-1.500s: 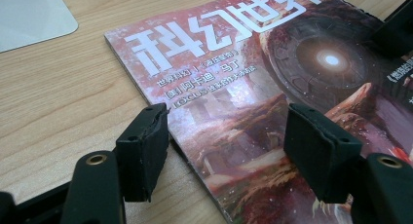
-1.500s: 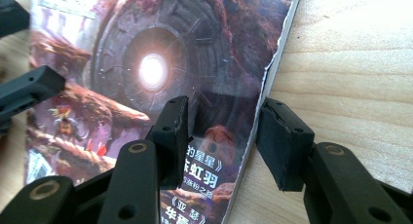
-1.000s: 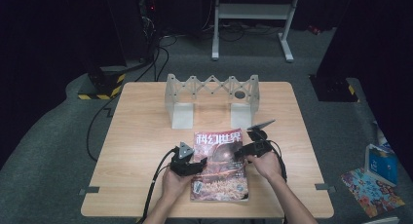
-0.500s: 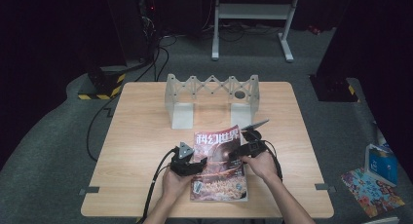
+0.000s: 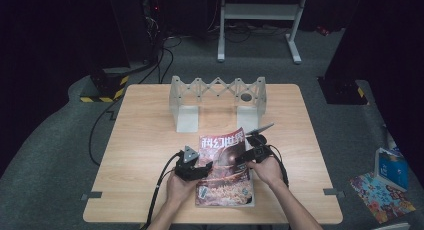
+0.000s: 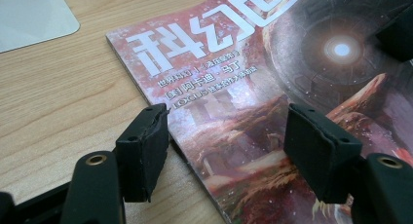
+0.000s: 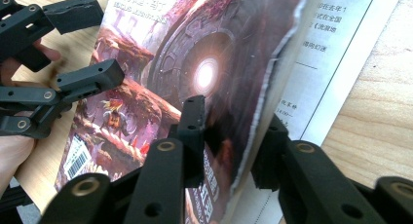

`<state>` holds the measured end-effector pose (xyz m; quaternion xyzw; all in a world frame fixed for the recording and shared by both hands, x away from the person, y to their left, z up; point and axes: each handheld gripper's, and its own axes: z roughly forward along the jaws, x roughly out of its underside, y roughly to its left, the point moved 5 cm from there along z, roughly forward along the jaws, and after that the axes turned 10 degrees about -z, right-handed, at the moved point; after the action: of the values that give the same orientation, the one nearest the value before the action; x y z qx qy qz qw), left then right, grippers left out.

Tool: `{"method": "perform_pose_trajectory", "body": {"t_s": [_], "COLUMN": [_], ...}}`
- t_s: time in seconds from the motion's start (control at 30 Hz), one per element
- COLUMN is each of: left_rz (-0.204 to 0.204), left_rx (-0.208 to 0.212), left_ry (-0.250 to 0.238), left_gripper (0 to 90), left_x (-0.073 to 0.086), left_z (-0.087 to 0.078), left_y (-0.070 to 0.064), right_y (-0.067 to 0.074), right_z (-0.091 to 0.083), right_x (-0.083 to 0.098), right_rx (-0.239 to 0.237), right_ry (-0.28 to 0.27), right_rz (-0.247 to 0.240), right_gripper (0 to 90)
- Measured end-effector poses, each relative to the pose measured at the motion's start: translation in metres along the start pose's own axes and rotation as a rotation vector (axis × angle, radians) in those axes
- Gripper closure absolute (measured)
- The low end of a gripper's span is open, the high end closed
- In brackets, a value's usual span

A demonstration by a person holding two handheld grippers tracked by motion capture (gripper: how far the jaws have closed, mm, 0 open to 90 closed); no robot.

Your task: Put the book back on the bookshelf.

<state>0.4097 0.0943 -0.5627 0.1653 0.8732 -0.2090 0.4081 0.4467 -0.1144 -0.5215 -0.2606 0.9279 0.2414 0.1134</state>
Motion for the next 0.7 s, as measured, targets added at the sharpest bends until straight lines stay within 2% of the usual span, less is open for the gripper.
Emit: {"method": "perform_pose_trajectory", "body": {"t_s": [0.1,0.2,0.33,0.5,0.7], "left_rz": [0.003,0.025,0.029,0.019,0.009], "left_rx": [-0.002,-0.01,-0.009,0.012,0.015], "left_ry": [0.003,0.003,0.01,0.024,0.029], "left_gripper": [31.8,30.3,29.2,27.5,21.7], "left_x": [-0.0001,-0.0002,-0.0002,0.0001,-0.0011], "left_z": [-0.0002,-0.0012,-0.0022,-0.0027,-0.0031], "left_y": [0.0001,-0.0003,0.0007,0.0012,0.0032], "right_y": [-0.0008,-0.0001,0.0013,0.0023,0.0046], "right_z": [-0.0017,-0.0028,-0.0047,-0.0071,-0.0102], "right_x": [0.0007,0.0009,0.0013,0.0014,0.0034], "right_rx": [-0.009,-0.027,-0.03,-0.042,-0.048], "right_ry": [0.0,-0.017,-0.031,-0.039,-0.042], "right_rz": [-0.01,-0.012,-0.045,-0.072,-0.108], "right_gripper": [75.7,78.2,80.2,82.6,83.6]}}
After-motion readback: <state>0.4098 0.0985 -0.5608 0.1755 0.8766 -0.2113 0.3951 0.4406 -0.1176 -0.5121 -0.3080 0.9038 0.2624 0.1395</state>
